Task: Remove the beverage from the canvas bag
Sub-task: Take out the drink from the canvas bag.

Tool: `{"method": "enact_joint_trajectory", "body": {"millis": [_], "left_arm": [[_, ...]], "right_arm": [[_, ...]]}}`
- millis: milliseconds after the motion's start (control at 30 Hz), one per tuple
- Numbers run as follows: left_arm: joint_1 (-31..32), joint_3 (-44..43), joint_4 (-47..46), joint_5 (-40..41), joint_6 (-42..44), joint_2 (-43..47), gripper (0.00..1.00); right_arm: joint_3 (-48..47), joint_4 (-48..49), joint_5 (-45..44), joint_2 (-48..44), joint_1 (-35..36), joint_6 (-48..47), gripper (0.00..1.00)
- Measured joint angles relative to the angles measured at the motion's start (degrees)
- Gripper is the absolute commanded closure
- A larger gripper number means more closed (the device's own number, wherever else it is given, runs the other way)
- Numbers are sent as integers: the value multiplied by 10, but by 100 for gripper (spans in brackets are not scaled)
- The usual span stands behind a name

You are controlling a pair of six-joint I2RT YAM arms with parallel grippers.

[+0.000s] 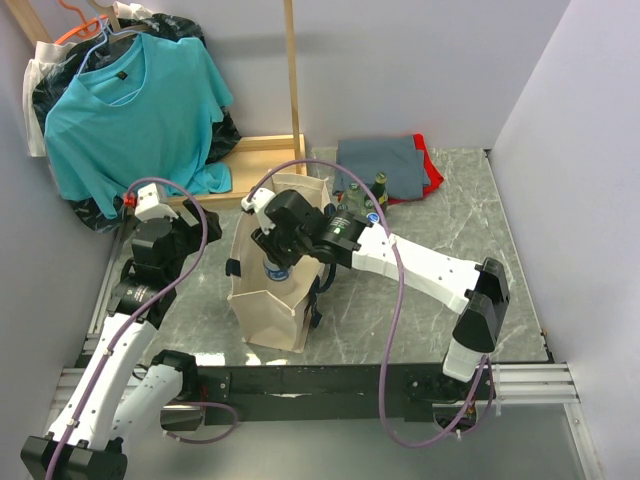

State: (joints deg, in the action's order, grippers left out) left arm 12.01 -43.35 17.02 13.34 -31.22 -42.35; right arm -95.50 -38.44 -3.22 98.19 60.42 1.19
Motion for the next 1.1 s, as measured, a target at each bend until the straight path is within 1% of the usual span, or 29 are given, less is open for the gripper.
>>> {"method": "enact_joint_trajectory", "body": {"millis": [600, 967, 1100], "left_arm": [[0, 0, 0, 0, 0, 2, 4], [0, 0, 0, 7, -2, 1, 4], [0, 0, 0, 16, -8, 2, 4]], "right_arm": [[-5, 16, -18, 0, -44, 0, 100], [-110, -36, 2, 13, -47, -1, 100], [-122, -42, 7, 14, -47, -1, 100]]}}
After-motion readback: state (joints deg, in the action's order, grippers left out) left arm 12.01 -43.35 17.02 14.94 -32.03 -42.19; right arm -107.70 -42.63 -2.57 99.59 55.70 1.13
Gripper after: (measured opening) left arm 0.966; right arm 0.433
